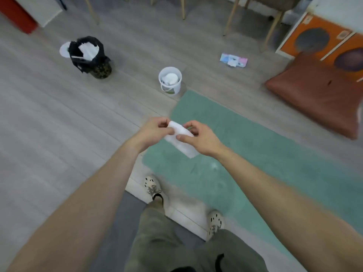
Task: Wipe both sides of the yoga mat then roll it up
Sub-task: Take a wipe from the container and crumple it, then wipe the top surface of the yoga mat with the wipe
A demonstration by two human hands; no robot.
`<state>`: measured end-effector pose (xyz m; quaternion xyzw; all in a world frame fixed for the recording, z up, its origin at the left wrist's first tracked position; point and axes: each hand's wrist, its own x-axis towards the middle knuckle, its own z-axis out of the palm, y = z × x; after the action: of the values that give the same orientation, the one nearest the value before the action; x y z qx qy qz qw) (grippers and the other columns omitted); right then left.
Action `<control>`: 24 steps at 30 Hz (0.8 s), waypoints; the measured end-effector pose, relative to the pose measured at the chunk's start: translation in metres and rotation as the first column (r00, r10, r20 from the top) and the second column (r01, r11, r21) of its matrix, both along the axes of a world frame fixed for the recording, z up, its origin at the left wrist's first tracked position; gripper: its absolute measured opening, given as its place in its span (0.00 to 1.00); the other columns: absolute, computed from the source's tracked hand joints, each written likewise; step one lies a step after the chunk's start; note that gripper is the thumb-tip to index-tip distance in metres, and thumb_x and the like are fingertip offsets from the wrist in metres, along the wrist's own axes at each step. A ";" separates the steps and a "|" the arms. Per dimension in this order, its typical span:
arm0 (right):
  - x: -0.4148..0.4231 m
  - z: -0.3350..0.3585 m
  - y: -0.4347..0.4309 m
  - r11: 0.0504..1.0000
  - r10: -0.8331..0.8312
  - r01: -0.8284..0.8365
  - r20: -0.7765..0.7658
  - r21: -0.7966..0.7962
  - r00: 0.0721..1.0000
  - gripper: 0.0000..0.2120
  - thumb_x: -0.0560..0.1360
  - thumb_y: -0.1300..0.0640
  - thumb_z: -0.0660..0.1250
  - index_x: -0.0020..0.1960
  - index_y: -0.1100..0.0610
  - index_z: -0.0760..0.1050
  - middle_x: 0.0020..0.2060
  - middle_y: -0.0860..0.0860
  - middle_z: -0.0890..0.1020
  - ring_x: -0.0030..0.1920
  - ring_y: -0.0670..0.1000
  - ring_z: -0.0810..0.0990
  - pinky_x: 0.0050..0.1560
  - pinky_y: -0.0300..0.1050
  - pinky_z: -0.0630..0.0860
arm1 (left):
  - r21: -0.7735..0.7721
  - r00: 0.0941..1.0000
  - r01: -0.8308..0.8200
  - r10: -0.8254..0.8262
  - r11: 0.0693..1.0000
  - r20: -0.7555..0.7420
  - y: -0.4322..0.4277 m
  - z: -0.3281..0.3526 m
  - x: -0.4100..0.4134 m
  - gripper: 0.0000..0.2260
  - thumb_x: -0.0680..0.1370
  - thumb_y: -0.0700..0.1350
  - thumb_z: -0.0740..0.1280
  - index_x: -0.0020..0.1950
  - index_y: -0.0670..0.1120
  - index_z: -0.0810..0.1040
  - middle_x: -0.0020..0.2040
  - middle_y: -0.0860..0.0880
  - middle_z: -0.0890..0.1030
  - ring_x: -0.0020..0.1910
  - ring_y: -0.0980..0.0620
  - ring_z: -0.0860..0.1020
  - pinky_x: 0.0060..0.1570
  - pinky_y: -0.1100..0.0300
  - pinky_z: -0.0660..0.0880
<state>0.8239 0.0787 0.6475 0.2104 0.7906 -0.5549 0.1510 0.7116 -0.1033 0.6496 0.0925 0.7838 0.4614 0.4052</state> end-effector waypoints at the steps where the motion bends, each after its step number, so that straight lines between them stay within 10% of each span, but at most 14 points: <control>1: 0.006 -0.004 -0.002 0.999 0.032 -0.031 0.018 -0.029 0.999 0.14 0.75 0.46 0.78 0.55 0.48 0.79 0.45 0.45 0.86 0.40 0.43 0.82 0.39 0.36 0.74 | -0.017 1.000 -0.031 0.031 0.999 -0.002 -0.007 -0.004 0.012 0.13 0.66 0.48 0.73 0.45 0.41 0.80 0.41 0.48 0.82 0.42 0.50 0.76 0.47 0.52 0.69; 10: 0.007 -0.113 -0.041 0.957 0.197 -0.227 0.167 0.179 0.966 0.07 0.76 0.51 0.74 0.51 0.50 0.78 0.46 0.48 0.84 0.47 0.53 0.83 0.49 0.49 0.78 | -0.190 0.967 -0.199 0.162 0.961 -0.195 -0.061 -0.104 0.050 0.06 0.72 0.44 0.78 0.45 0.50 0.82 0.41 0.54 0.86 0.39 0.55 0.84 0.42 0.63 0.78; 18: 0.028 -0.336 -0.050 0.940 0.192 -0.267 0.317 0.213 0.929 0.07 0.75 0.53 0.75 0.50 0.47 0.79 0.47 0.46 0.84 0.47 0.50 0.82 0.42 0.39 0.72 | -0.644 0.955 -0.042 -0.159 0.764 -0.251 -0.103 -0.322 0.108 0.09 0.79 0.54 0.67 0.43 0.52 0.74 0.45 0.49 0.83 0.48 0.42 0.81 0.46 0.53 0.79; 24: 0.074 -0.541 -0.025 0.861 0.304 -0.423 0.381 0.282 0.873 0.14 0.78 0.53 0.72 0.62 0.52 0.83 0.57 0.50 0.86 0.58 0.54 0.83 0.56 0.42 0.74 | -0.726 0.951 0.100 -0.279 0.680 -0.130 -0.089 -0.538 0.158 0.12 0.86 0.54 0.60 0.51 0.50 0.79 0.54 0.46 0.81 0.56 0.42 0.80 0.50 0.51 0.77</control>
<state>0.8978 0.0534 0.1063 0.1675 0.8676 -0.3208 0.3411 0.8696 -0.1921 0.1120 0.0630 0.9281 0.0641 0.3614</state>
